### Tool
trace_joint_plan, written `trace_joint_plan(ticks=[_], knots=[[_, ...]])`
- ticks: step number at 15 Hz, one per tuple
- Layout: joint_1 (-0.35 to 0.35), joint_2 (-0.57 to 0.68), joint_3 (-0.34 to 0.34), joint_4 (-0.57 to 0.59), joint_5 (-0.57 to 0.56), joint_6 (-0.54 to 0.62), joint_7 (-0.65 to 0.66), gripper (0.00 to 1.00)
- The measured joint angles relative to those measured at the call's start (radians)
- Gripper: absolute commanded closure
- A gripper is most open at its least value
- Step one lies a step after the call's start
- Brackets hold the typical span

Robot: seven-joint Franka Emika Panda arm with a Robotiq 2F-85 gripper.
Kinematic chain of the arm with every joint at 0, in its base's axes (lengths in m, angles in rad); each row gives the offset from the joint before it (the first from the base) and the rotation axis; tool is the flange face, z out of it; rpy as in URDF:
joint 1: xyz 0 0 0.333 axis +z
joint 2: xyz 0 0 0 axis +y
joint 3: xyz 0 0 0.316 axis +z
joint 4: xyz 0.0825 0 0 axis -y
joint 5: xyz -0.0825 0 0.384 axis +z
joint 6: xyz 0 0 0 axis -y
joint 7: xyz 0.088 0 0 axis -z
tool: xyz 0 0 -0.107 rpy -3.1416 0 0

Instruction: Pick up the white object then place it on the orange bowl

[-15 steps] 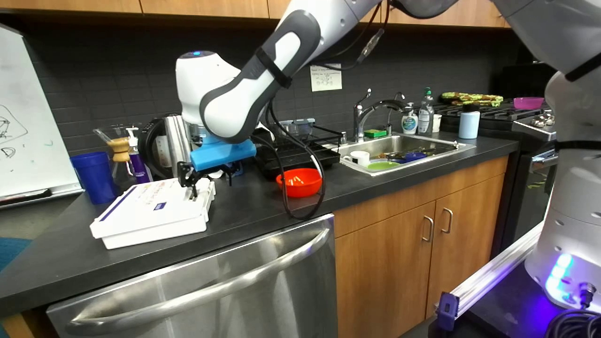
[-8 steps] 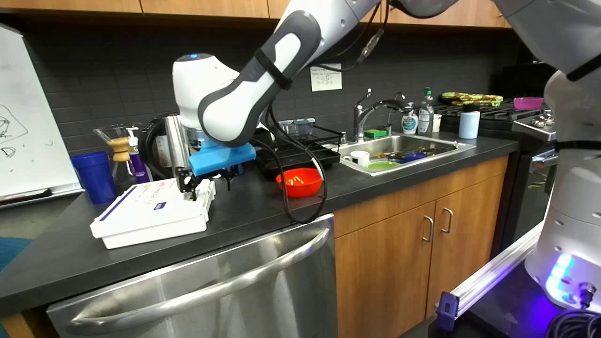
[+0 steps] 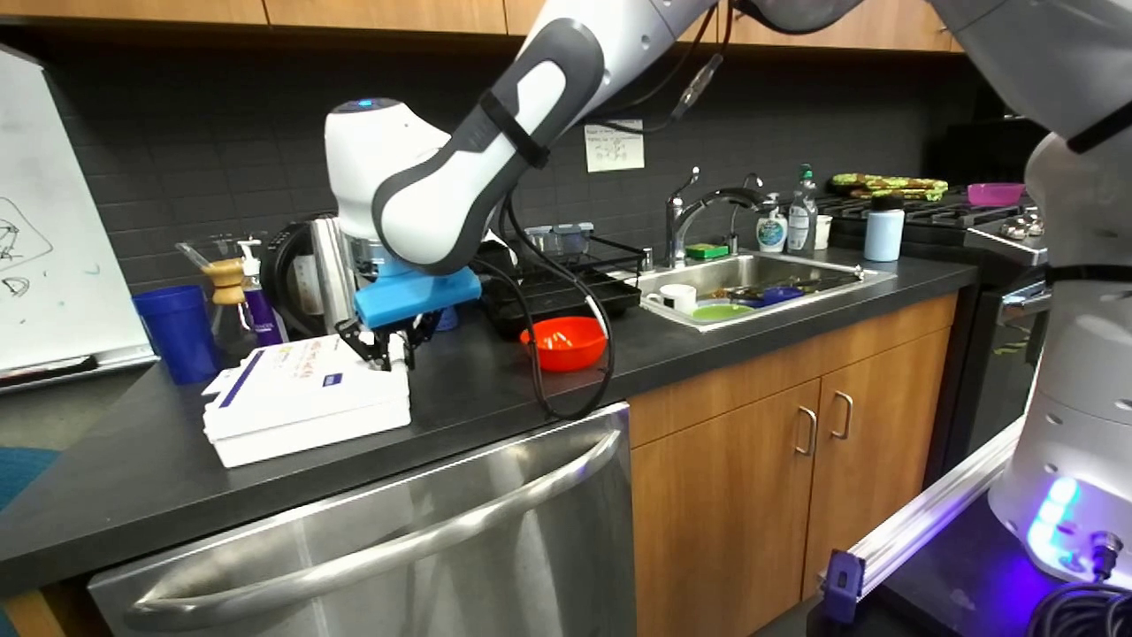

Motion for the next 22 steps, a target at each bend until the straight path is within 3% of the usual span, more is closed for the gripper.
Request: trace_joint_plan(ticks=[22], knots=[[-0.059, -0.023, 0.004, 0.000, 0.050, -0.021, -0.011, 0.95]])
